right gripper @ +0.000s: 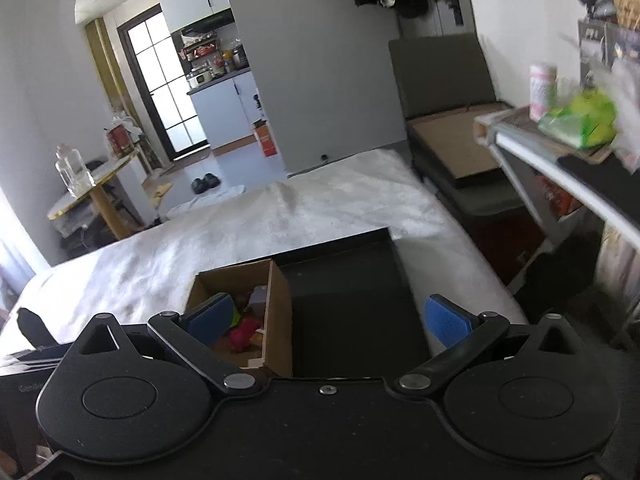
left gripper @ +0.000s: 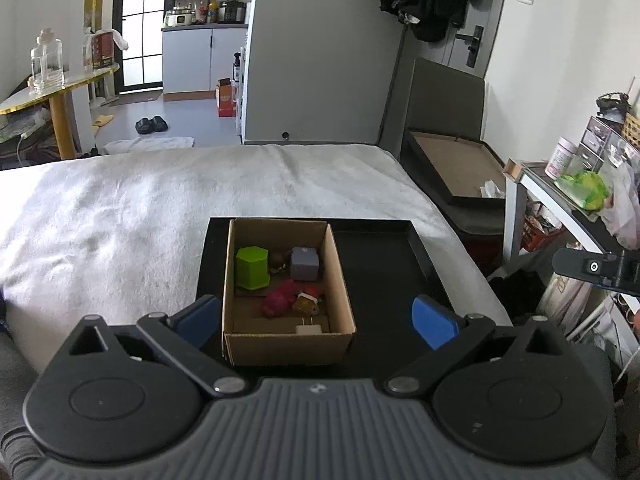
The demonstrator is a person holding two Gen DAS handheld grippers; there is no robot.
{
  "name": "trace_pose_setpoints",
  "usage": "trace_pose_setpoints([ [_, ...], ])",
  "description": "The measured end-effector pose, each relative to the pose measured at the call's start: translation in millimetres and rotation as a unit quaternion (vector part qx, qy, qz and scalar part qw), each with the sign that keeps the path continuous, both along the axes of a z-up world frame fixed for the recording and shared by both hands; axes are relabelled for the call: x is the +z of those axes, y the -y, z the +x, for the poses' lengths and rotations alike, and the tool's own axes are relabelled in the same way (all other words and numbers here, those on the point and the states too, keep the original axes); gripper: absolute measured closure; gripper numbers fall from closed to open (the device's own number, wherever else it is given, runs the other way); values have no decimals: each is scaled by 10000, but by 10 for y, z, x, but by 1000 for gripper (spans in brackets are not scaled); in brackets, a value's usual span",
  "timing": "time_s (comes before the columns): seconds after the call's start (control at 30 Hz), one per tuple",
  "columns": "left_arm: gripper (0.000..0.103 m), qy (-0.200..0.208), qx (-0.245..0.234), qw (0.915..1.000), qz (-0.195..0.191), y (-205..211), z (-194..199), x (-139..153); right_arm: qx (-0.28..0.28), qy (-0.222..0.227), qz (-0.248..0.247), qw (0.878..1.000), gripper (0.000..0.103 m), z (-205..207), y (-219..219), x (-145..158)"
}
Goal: Organize rigid objects
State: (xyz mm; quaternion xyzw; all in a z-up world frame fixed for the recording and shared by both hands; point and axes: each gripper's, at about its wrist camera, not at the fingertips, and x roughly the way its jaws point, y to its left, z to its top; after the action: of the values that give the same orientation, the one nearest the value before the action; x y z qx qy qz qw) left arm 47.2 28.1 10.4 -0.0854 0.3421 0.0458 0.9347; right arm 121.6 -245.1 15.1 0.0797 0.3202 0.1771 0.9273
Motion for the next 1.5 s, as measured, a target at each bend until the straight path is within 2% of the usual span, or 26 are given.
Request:
trace_pose_setpoints([
  [0.23,1,-200,-6,9995,242,54,-102,19,13,-144,-76,9999,0,-126,-13,52],
  [0.47,1,-168,-78,9993,317,45,-247,110,100,-136,-195,9997,0,-278,-86,58],
  [0.7,1,-117,-190,9992,343,90,-316,175,190,-166,-325,9992,0,-389,-199,64],
  [0.93,1,-164,-229,9989,367,110,-347,163,125,-354,-226,9990,0,-423,-170,26],
  [1.5,1,-213,-249,9987,385,118,-386,145,126,-327,-428,9985,0,-469,-165,20],
])
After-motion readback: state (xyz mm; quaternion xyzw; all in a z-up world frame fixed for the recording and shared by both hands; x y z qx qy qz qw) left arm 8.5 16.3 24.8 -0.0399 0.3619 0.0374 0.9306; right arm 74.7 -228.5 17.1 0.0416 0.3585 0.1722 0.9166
